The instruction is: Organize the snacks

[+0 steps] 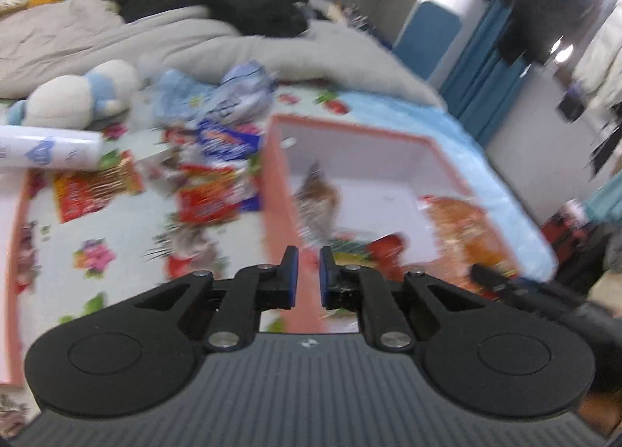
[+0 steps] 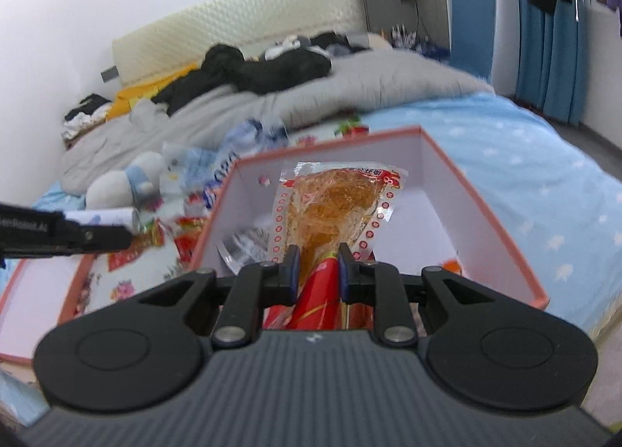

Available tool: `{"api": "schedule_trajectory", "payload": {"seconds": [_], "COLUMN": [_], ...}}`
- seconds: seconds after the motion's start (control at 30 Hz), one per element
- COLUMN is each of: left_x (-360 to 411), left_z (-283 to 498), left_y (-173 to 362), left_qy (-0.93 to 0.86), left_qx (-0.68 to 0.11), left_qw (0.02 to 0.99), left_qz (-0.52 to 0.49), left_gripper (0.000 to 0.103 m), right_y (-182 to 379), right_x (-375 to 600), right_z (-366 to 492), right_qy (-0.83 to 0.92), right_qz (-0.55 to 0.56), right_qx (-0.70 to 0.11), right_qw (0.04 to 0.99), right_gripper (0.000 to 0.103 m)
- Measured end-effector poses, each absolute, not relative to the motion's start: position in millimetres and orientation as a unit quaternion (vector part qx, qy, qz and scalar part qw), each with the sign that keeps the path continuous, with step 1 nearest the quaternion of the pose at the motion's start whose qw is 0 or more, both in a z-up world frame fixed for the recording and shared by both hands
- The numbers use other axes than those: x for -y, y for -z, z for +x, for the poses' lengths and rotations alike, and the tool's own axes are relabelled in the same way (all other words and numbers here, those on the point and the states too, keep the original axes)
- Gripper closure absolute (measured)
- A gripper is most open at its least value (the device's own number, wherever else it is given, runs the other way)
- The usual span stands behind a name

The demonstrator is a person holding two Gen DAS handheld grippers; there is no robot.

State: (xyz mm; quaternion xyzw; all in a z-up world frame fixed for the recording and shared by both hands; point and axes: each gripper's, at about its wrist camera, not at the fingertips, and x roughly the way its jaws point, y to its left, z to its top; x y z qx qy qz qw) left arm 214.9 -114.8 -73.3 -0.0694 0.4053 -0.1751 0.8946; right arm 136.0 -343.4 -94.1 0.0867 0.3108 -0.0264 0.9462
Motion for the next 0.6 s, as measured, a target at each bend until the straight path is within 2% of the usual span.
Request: {"api": "schedule_trajectory", "payload": {"seconds": [0.03, 0.1, 0.17, 0.23, 0.37, 0.6], "left_x": [108.5, 93.4, 79.2, 68.3, 59.6, 76.8], "left_z": [217.0, 221.9, 225.7, 228.1, 235.4, 244.1], "left_y": [80.3, 97.4, 112.5, 126.1, 152.3, 191.8], "left_qy": [0.170, 0.159, 0.137, 0.118, 0.123, 0.132], "left_qx": [-0.412, -0.431, -0.446, -0.456, -0.480, -0.500], "left_qw": [0.893, 0.887, 0.884, 0.882, 0.868, 0.855], "left_qz": [-0.064, -0.053, -0.030, -0.008, 0.005, 0.033], "left_gripper": [0.091, 0.081, 0.059, 0.046, 0.041, 0.040], "right_y": [97.7, 104.7, 107.6, 110.8, 115.4, 119.7], "right_x": [343.7, 342.8, 342.7, 342.8, 345.2, 342.4], "right_z": [135.2, 134.3, 131.1, 131.0, 131.7, 135.2], "right_qy": [0.025, 0.023, 0.020, 0.020, 0.020, 0.017], "right_qz": [0.088, 0.092, 0.093, 0.095, 0.102, 0.100], "right_qx": [-0.313, -0.319, -0.322, -0.324, -0.326, -0.333], "right_qw": [0.945, 0.943, 0.942, 0.941, 0.940, 0.937], "right_gripper": [0.081, 0.081, 0.081, 0.081, 0.081, 0.081]}}
